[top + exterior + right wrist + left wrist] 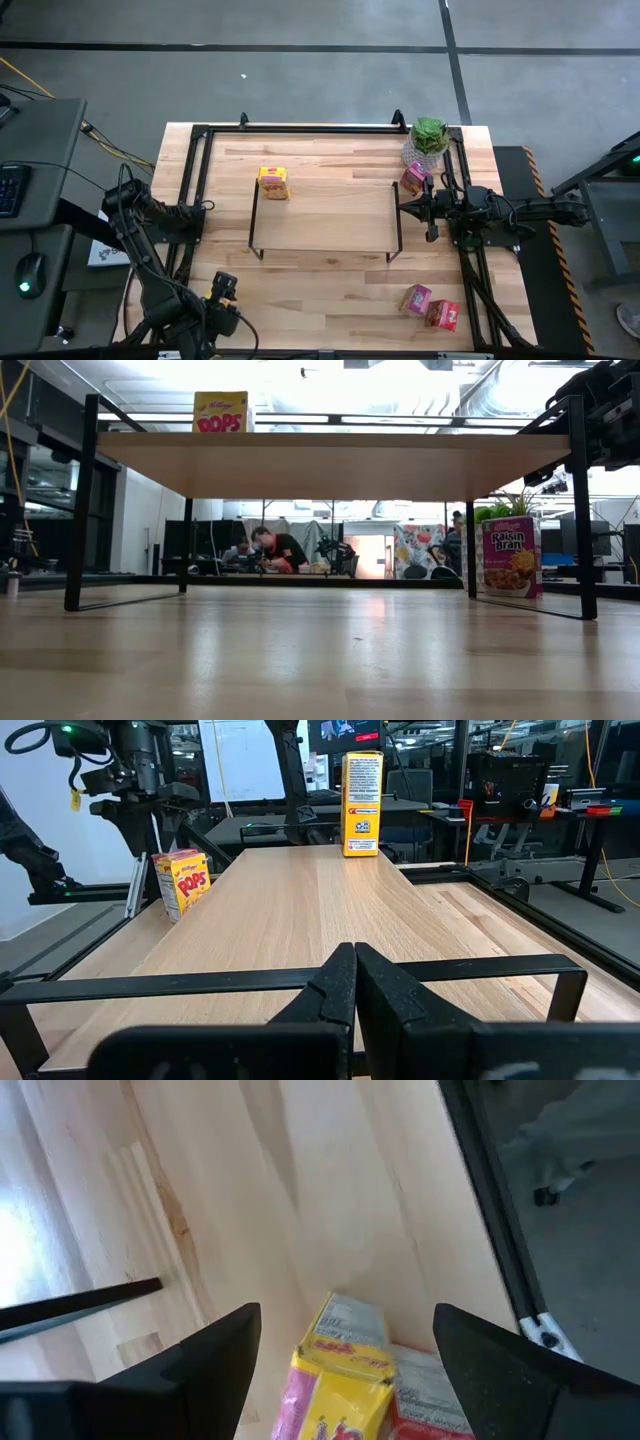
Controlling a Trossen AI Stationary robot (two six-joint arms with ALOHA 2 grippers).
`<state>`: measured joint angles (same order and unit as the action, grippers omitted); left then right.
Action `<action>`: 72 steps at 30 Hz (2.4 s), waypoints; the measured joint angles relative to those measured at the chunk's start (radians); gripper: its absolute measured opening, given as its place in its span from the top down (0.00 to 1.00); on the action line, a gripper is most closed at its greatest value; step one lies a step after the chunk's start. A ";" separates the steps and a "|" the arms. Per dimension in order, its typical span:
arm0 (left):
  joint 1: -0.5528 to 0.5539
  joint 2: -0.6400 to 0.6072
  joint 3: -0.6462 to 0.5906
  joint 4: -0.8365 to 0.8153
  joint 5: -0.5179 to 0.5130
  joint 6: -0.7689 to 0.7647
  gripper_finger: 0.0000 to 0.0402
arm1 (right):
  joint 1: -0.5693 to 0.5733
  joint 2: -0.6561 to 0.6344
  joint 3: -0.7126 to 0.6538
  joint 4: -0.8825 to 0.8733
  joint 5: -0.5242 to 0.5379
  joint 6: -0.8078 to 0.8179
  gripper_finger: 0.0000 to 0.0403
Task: Stack cereal on shelf
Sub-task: Put the yellow cereal box on the shelf
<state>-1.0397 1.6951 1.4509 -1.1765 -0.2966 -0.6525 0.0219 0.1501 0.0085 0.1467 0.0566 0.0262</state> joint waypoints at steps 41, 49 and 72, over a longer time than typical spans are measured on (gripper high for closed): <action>0.045 0.000 -0.093 -0.088 0.150 0.026 0.28 | 0.000 0.000 0.000 0.000 0.000 0.000 1.00; 0.072 0.000 -0.093 -0.088 0.211 0.018 0.29 | 0.000 0.000 0.000 0.000 0.000 0.000 1.00; 0.073 -0.007 -0.083 -0.092 0.221 0.034 0.61 | 0.000 0.000 0.000 0.000 0.000 0.000 1.00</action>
<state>-0.9667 1.6879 1.3676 -1.2689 -0.0755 -0.6182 0.0216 0.1505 0.0086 0.1467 0.0570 0.0265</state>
